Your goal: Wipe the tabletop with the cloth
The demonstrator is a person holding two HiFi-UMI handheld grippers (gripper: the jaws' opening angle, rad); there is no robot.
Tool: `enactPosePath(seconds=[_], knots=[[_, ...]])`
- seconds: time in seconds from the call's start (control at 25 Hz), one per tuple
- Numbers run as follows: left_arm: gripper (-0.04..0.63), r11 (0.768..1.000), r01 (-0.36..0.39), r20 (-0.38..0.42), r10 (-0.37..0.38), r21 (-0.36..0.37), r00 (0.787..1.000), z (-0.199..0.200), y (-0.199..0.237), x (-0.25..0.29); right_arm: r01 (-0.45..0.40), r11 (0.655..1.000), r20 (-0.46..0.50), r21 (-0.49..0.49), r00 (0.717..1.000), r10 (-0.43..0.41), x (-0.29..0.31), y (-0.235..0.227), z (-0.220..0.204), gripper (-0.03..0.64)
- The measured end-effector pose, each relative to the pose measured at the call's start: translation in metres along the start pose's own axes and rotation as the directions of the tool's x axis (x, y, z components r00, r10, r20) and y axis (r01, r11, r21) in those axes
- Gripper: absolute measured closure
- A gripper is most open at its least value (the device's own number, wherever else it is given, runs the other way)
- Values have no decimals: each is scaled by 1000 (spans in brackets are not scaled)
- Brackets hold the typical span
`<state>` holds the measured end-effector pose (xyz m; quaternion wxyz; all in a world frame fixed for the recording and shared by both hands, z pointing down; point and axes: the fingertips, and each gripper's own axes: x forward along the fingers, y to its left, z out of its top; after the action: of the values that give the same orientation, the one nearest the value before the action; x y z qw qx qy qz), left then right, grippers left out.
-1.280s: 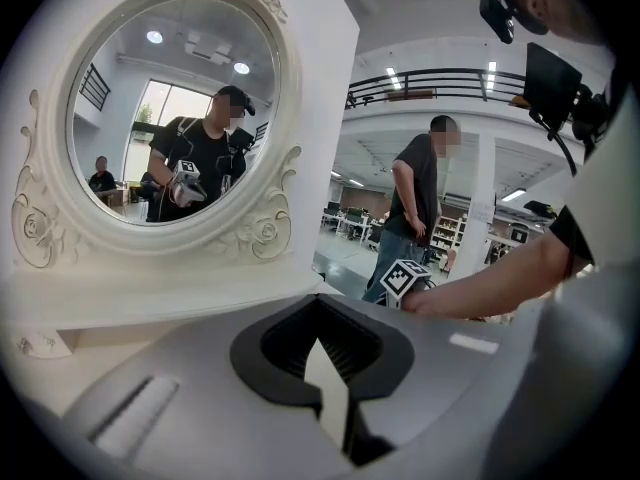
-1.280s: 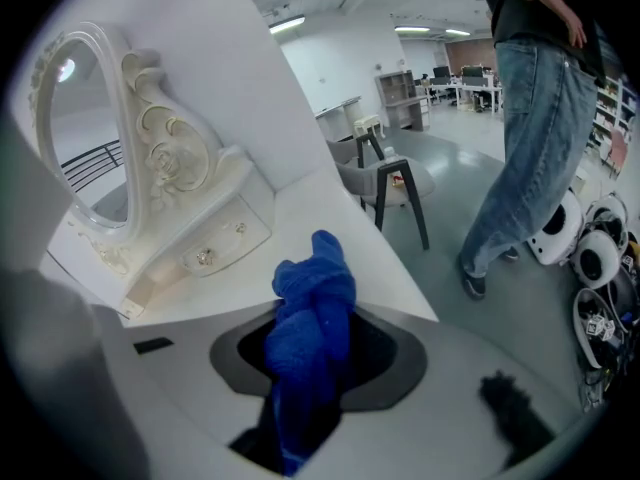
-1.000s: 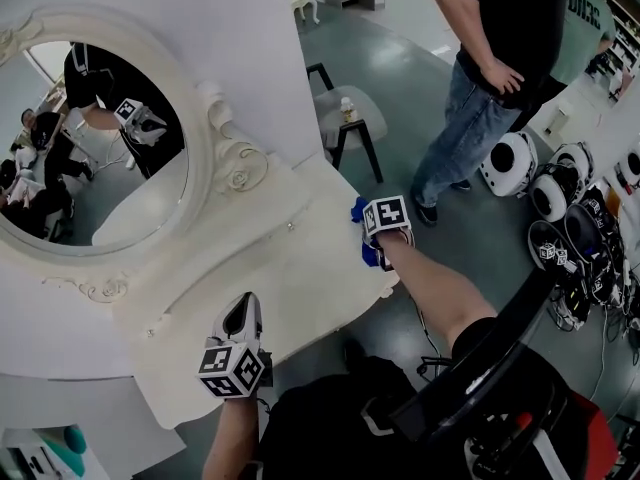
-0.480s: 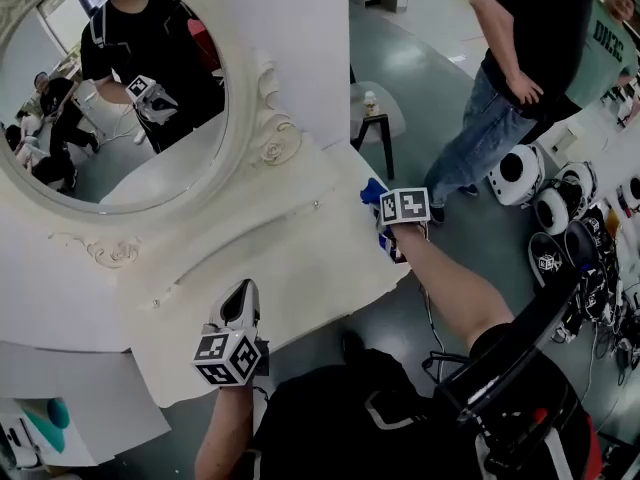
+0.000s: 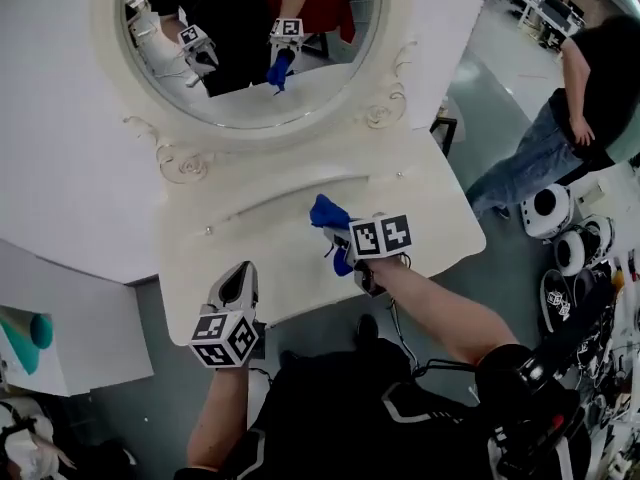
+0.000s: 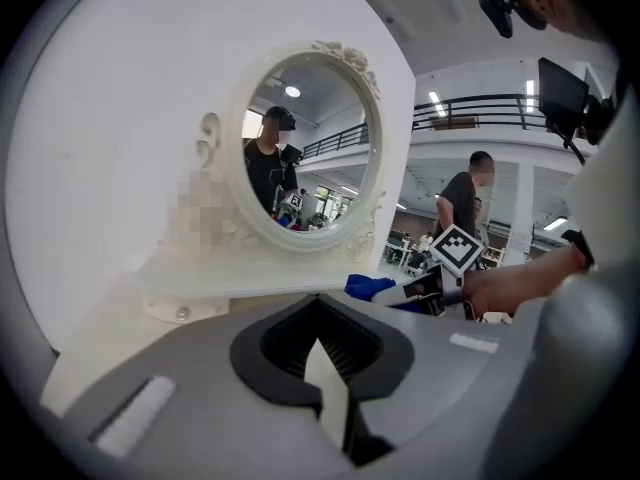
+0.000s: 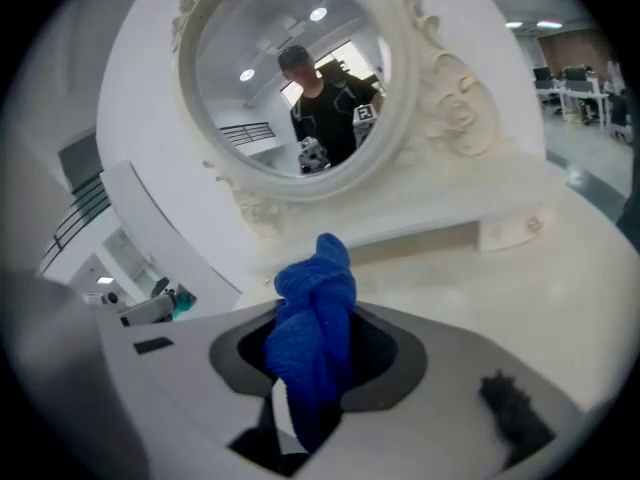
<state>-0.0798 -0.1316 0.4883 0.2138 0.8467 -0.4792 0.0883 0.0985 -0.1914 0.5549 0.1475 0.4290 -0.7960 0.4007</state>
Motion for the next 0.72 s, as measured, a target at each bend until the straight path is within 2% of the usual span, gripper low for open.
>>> enactPosePath(seconds=[0.2, 0.36, 0.52, 0.72], knots=[[588, 992, -117, 31, 119, -54, 992, -12, 85, -76, -194, 980, -79, -47, 979, 190, 84, 144, -36, 485], [588, 962, -248, 37, 254, -115, 967, -35, 148, -152, -309, 945, -198, -106, 938, 284, 151, 245, -81, 485], [588, 936, -319, 30, 326, -149, 945, -55, 197, -209, -339, 931, -286, -139, 913, 290, 212, 309, -125, 485], [588, 904, -384, 19, 395, -188, 919, -77, 233, -259, -334, 928, -361, -166, 896, 258, 273, 357, -171, 485]])
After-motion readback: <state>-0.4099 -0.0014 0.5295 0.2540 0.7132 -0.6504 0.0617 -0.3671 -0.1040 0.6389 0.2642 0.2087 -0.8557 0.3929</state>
